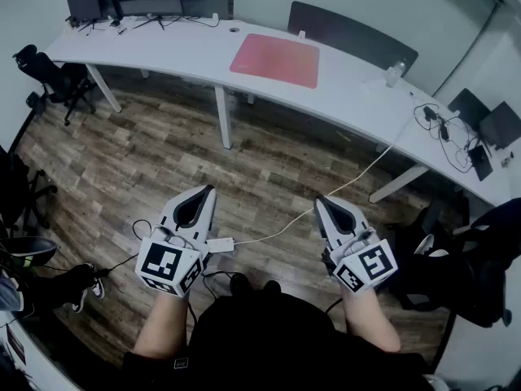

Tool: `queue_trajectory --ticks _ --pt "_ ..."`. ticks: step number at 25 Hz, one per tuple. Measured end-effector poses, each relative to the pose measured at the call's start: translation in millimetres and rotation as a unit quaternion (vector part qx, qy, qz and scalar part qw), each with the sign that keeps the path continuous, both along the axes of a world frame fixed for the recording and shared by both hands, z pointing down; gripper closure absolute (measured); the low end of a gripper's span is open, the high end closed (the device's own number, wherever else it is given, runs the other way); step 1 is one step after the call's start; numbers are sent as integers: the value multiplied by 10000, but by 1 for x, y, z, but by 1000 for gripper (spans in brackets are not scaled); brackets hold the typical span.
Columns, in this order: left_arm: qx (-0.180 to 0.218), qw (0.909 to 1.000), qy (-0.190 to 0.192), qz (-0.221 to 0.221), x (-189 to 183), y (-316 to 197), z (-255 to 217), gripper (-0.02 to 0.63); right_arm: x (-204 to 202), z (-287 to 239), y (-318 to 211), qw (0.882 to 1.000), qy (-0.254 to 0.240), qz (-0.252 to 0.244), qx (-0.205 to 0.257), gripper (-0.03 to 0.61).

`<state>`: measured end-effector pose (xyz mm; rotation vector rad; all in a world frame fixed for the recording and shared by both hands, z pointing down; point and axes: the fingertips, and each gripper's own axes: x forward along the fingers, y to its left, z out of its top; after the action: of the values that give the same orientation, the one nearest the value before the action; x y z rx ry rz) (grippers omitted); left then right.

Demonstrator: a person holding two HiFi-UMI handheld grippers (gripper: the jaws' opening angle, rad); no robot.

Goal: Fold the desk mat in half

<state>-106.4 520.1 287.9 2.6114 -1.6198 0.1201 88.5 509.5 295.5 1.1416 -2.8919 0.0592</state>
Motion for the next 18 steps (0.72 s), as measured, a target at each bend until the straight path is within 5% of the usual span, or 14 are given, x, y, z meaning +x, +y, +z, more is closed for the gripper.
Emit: queue_trajectory --ticks 5,12,18 --pt "-6 9996 258 -91 31 5 0 611 34 7 4 9999 -66 -63 -90 588" --pt "-162 9994 -133 272 86 19 5 611 83 10 3 9994 -303 51 -178 588" --pt "-213 9996 -180 34 104 26 9 611 113 12 16 9990 -421 -39 -130 588"
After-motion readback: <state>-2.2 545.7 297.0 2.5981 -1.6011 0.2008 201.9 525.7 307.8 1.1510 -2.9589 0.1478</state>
